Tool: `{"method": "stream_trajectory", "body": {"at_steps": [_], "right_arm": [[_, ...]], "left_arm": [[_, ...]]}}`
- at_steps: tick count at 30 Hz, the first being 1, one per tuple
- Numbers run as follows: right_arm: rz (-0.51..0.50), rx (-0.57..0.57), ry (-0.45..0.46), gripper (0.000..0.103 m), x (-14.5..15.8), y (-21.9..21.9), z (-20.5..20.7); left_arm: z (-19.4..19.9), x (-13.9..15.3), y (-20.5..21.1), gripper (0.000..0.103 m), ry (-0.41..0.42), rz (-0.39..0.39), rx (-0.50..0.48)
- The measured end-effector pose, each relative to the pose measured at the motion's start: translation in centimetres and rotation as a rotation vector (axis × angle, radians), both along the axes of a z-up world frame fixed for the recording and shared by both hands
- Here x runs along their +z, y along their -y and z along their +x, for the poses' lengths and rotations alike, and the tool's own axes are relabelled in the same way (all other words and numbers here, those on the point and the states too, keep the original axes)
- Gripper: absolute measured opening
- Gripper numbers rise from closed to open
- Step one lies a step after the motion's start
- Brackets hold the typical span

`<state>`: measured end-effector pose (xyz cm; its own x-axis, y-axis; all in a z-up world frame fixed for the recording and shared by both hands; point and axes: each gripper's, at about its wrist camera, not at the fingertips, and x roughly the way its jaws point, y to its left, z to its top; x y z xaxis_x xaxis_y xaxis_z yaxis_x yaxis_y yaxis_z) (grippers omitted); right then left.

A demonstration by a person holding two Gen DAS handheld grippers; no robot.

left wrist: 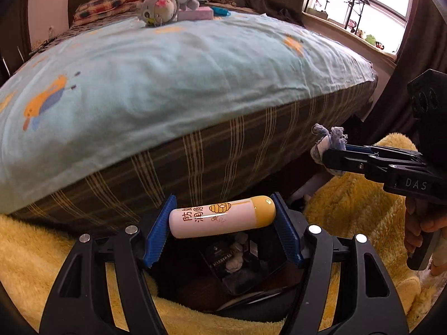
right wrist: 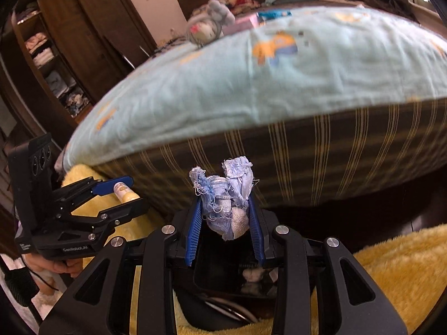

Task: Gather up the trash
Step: 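Lower the lotion tube and cloth into the bin and open both grippers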

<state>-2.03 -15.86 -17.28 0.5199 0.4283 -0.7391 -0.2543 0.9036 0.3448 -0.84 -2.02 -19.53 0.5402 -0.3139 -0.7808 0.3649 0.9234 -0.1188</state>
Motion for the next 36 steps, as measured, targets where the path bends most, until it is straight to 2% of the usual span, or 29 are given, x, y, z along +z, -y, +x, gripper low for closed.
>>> {"method": "stream_trajectory", "body": {"at_steps": [6, 10, 15, 22, 25, 28, 32, 36], "right_arm": [[-0.054, -0.022, -0.119, 0.033, -4.5, -0.5, 1.3], [-0.033, -0.03, -0.19, 0.033, -7.0, -0.4, 2.0], [-0.039, -0.029, -0.228, 0.033, -8.4, -0.7, 2.2], [-0.035, -0.023, -0.242, 0.035, -9.4, -1.0, 2.3], [-0.031, -0.023, -0.24, 0.041, -9.9, -0.4, 2.4], [-0.03, -0.032, -0.24, 0.056, -9.7, -0.1, 2.6], [-0.021, -0.047, -0.238, 0.062, -8.9, 0.3, 2.8], [-0.008, -0.057, -0.238, 0.064, -8.5, 0.7, 2.9]], "left_arm": [[1.0, -4.4, 0.5, 0.065, -0.105, 0.033, 0.008], [2.0, -6.6, 0.7, 0.065, -0.157, 0.046, 0.026], [2.3, -8.3, 2.1, 0.065, -0.2, 0.071, -0.013], [2.4, -8.9, 3.2, 0.065, -0.223, 0.089, -0.049], [2.3, -9.3, 3.1, 0.065, -0.243, 0.086, -0.046], [2.4, -9.3, 3.0, 0.074, -0.245, 0.083, -0.041], [2.2, -8.9, 2.8, 0.084, -0.222, 0.09, -0.036], [2.1, -8.1, 2.2, 0.086, -0.2, 0.092, -0.025]]}}
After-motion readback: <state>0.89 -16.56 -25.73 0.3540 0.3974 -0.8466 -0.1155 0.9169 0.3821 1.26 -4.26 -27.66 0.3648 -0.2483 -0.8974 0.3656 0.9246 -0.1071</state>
